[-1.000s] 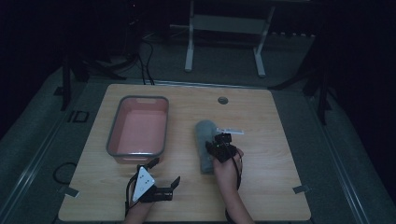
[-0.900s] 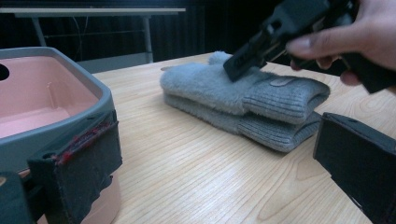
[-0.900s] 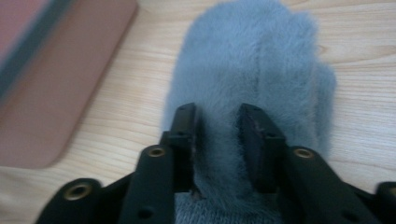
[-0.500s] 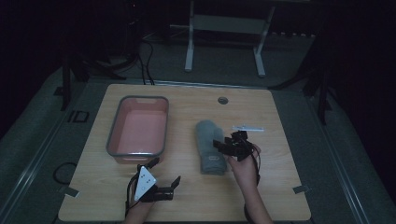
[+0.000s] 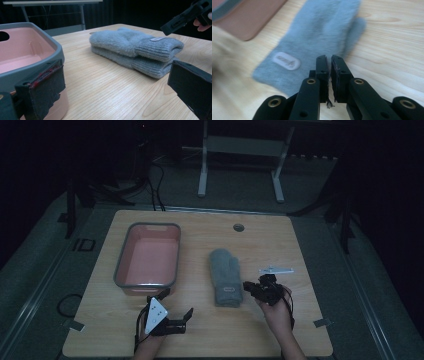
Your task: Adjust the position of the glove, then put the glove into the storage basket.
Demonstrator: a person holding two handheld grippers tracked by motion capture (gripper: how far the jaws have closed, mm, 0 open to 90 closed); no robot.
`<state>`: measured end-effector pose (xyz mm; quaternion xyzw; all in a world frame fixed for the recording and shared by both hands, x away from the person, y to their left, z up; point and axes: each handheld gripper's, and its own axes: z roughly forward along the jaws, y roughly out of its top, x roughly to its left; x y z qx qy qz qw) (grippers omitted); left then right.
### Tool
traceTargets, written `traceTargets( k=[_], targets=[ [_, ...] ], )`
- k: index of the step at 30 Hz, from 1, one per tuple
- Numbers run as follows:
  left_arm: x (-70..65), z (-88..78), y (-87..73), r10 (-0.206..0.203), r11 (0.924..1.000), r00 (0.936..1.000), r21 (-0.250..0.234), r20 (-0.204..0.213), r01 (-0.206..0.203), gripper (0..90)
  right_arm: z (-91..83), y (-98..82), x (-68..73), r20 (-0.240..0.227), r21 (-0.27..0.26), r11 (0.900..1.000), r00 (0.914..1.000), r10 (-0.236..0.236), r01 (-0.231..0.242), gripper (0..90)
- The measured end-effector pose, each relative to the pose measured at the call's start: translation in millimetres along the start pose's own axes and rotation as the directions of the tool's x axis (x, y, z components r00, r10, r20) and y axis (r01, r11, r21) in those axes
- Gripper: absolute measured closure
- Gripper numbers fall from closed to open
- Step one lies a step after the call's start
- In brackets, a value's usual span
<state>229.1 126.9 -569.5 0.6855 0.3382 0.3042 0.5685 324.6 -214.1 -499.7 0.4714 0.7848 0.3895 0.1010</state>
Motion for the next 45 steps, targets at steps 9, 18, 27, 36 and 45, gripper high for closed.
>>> traceTargets(
  k=[9,18,27,36,45],
  targets=[
    [-2.4,5.2,3.0,-0.015,0.9985,0.9999,0.053,-0.004,0.016,1.3,5.1,-9.1,-21.4,0.046,0.039,0.999,0.9989,0.009,-0.011,78.6],
    [-18.2,33.3,46.7,-0.105,0.9835,0.9802,0.163,0.168,0.078,4.8,-3.8,13.8,-17.5,0.02,-0.033,0.999,0.9998,-0.001,0.001,59.9],
    [-14.2,97.3,83.6,-0.17,0.9484,0.9722,0.295,0.161,0.117,8.9,18.4,39.1,-8.0,-0.026,-0.055,0.998,0.9994,0.022,-0.024,52.1],
    [0.7,146.5,70.4,-0.261,0.8554,0.964,0.476,0.053,0.205,18.8,53.5,18.3,-22.9,-0.045,0.031,0.993,0.9924,0.115,-0.113,53.7],
    [2.3,163.9,53.4,-0.318,0.7898,0.9472,0.565,0.044,0.238,20.8,65.3,11.9,-25.7,-0.055,0.088,0.986,0.9879,0.145,-0.14,51.1]
  ],
)
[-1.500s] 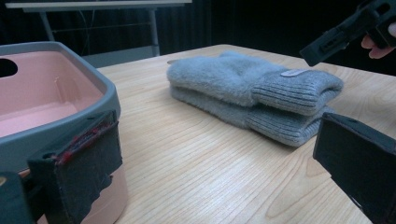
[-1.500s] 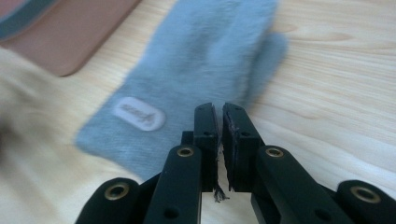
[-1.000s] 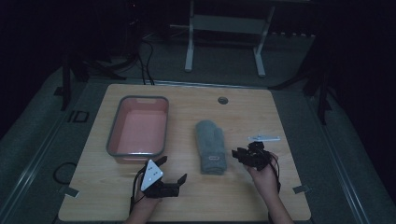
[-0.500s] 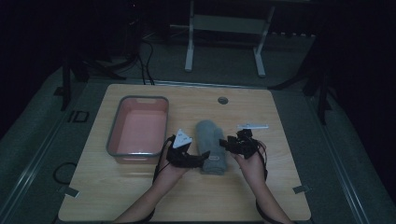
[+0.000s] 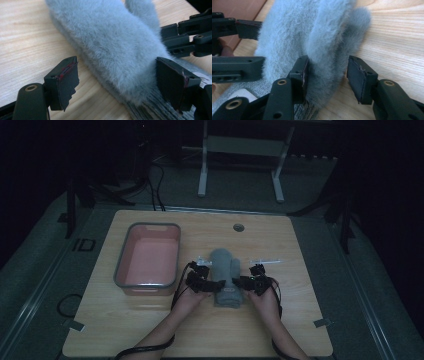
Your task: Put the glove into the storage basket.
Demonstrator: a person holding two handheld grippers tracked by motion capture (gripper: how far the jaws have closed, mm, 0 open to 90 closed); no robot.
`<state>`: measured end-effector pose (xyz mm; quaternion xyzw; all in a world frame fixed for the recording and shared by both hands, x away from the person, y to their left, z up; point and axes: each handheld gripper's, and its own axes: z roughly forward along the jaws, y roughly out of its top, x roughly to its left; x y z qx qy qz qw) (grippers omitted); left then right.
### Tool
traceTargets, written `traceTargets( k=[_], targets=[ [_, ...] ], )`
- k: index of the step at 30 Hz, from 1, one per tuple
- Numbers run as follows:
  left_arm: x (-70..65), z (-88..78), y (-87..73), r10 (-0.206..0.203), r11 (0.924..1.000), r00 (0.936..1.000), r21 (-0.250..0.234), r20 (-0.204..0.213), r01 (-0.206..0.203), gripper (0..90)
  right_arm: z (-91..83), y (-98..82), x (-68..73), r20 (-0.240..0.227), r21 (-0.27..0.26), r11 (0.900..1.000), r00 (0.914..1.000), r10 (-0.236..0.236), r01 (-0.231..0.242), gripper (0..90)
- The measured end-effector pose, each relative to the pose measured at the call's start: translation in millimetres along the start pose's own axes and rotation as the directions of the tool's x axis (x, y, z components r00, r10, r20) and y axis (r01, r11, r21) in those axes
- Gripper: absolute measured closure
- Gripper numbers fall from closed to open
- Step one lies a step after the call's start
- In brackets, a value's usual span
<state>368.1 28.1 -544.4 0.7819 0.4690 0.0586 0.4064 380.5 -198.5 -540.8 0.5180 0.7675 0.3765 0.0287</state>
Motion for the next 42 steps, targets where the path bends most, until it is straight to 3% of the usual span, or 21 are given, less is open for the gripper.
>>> traceTargets(
  k=[4,7,8,9,13,16,18,20,26,37,42],
  targets=[
    [3.5,5.0,-1.5,-0.003,0.9998,0.9998,0.019,0.022,0.002,27.0,4.2,1.5,-1.3,-0.011,0.021,1.0,0.9999,-0.009,0.01,51.1],
    [4.6,6.6,-1.6,-0.008,0.9998,0.999,0.02,0.045,0.007,36.5,6.4,1.5,-2.3,-0.02,0.027,1.0,0.9998,0.0,0.001,52.7],
    [4.2,7.8,-1.4,-0.006,0.9997,0.9975,0.022,0.07,0.004,36.5,7.2,1.3,-2.9,-0.029,0.027,1.0,0.9996,0.0,0.0,55.0],
    [3.7,8.6,-1.3,-0.005,0.9998,0.9978,0.021,0.066,0.004,44.2,8.1,0.8,-3.2,-0.041,0.026,1.0,0.9991,0.007,-0.006,58.3],
    [5.7,11.3,-0.5,-0.031,0.9991,0.993,0.033,0.114,0.027,54.8,8.8,-0.8,0.7,-0.034,0.008,0.998,0.9975,-0.062,0.063,68.5],
    [3.3,10.9,-0.3,0.002,0.9997,0.9929,0.025,0.119,-0.005,65.6,8.7,-2.4,1.9,-0.038,-0.004,0.998,0.9973,-0.062,0.062,74.1],
    [-0.2,9.7,0.5,0.042,0.999,0.9941,0.01,0.1,-0.044,72.2,7.6,-2.6,3.0,-0.035,-0.006,0.998,0.9971,-0.068,0.068,76.7],
    [0.4,8.0,1.0,0.041,0.9992,0.9921,-0.007,0.119,-0.041,76.7,6.2,-2.5,4.1,-0.028,-0.011,0.997,0.9967,-0.076,0.076,78.3],
    [2.9,1.4,3.8,0.029,0.9989,0.9842,-0.043,0.174,-0.022,80.2,-3.4,-2.7,2.5,-0.07,-0.037,0.999,0.9969,-0.036,0.034,80.4],
    [-6.6,-24.1,23.9,0.08,0.9937,0.9803,-0.092,0.18,-0.064,81.2,-30.4,10.7,12.1,-0.101,-0.109,0.994,0.994,-0.042,0.031,81.1],
    [-12.0,-44.3,42.4,0.136,0.9861,0.9731,-0.12,0.186,-0.115,81.2,-49.6,23.5,21.3,-0.116,-0.161,0.987,0.9922,-0.044,0.025,81.0]
  ],
)
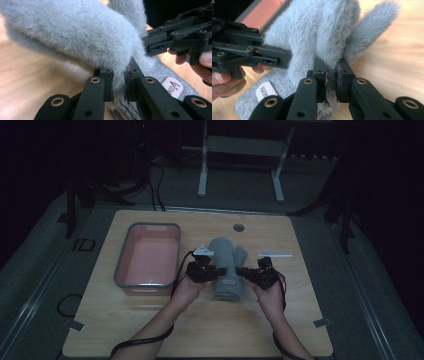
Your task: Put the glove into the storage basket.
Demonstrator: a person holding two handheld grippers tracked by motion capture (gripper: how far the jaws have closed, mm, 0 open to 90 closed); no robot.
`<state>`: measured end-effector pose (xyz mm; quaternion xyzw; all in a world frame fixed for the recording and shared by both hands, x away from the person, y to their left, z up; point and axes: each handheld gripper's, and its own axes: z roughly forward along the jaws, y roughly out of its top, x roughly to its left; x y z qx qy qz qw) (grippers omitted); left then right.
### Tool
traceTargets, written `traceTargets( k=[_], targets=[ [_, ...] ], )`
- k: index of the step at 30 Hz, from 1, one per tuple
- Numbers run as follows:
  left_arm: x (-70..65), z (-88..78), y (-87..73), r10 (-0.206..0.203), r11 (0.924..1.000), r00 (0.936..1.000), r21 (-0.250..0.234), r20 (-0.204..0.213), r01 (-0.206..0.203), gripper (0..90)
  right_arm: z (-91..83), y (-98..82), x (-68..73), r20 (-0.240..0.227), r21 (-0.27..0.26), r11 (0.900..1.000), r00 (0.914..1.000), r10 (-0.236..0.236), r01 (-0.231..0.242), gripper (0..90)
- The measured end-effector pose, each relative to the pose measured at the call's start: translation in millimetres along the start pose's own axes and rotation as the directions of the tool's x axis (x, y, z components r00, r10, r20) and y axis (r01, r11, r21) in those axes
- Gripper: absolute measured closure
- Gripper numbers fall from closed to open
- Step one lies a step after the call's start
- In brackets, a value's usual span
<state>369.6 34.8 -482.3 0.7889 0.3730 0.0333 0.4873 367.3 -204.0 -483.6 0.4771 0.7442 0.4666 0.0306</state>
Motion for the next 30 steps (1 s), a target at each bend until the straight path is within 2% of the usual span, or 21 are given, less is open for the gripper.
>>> traceTargets(
  k=[3,7,13,15,22,26,30],
  targets=[
    [-1.1,-11.0,12.1,0.039,0.9992,0.9992,-0.01,0.003,-0.039,81.1,-7.1,10.9,6.4,-0.013,-0.028,1.0,0.9999,-0.007,0.006,81.0],
    [-2.3,-22.6,22.2,0.066,0.9976,0.9978,-0.023,-0.008,-0.066,81.2,-11.7,21.4,15.4,-0.014,-0.046,0.999,0.9995,-0.028,0.027,81.0],
    [3.0,-43.2,33.2,0.072,0.9965,0.9972,-0.041,-0.023,-0.073,81.2,-11.6,38.6,31.3,-0.02,-0.062,0.996,0.9982,-0.057,0.056,81.0],
    [5.0,-48.2,35.2,0.075,0.9961,0.9968,-0.044,-0.027,-0.076,81.2,-8.7,46.6,38.1,-0.031,-0.068,0.996,0.9974,-0.065,0.063,81.0],
    [20.7,-82.6,42.9,0.075,0.9958,0.9953,-0.048,-0.06,-0.078,81.1,5.2,65.9,62.9,-0.049,-0.071,0.993,0.9941,-0.096,0.093,81.0],
    [29.4,-100.8,40.5,0.063,0.9963,0.9944,-0.053,-0.084,-0.068,81.1,17.0,74.7,77.0,-0.07,-0.066,0.992,0.9912,-0.112,0.107,81.0],
    [37.9,-119.9,34.9,0.059,0.9959,0.9909,-0.06,-0.121,-0.067,81.1,31.0,81.3,91.4,-0.1,-0.054,0.993,0.9886,-0.113,0.108,81.1]
  ],
)
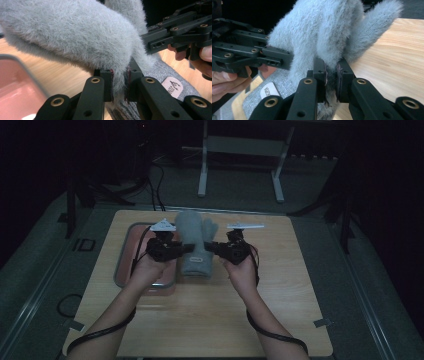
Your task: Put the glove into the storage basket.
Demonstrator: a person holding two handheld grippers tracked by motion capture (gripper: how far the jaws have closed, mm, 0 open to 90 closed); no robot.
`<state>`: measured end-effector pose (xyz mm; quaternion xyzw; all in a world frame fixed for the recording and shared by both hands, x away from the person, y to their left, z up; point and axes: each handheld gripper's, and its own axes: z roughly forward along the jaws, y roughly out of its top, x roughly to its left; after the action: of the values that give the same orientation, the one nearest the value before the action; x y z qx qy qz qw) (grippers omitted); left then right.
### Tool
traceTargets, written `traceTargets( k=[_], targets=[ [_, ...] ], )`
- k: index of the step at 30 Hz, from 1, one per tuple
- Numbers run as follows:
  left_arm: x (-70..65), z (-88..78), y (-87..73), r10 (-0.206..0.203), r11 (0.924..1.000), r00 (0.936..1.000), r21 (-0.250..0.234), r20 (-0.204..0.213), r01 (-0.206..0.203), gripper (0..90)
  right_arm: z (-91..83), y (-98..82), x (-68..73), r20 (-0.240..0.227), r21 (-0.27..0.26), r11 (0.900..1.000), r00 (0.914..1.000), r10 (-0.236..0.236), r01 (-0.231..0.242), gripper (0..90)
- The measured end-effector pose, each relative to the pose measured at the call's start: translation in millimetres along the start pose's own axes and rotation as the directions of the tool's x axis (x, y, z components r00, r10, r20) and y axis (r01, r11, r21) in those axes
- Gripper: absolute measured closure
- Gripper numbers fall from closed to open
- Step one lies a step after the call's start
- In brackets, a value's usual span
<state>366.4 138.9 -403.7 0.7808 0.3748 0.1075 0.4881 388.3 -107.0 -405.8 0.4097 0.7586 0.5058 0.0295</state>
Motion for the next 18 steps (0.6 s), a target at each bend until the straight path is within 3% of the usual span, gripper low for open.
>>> traceTargets(
  k=[11,15,18],
  targets=[
    [39.8,-54.4,-11.3,-0.042,0.9989,0.9957,0.018,-0.083,0.044,81.1,53.6,21.1,42.8,-0.064,0.029,0.999,0.9973,-0.036,0.038,81.0],
    [54.8,-67.5,-15.5,-0.051,0.9975,0.9911,0.043,-0.123,0.056,81.1,78.4,27.2,56.6,-0.08,0.046,0.998,0.9959,-0.042,0.046,81.0],
    [64.2,-68.1,-22.4,-0.067,0.9948,0.9863,0.066,-0.151,0.078,81.1,95.4,26.6,61.2,-0.076,0.06,0.997,0.9964,-0.039,0.043,81.0]
  ],
)
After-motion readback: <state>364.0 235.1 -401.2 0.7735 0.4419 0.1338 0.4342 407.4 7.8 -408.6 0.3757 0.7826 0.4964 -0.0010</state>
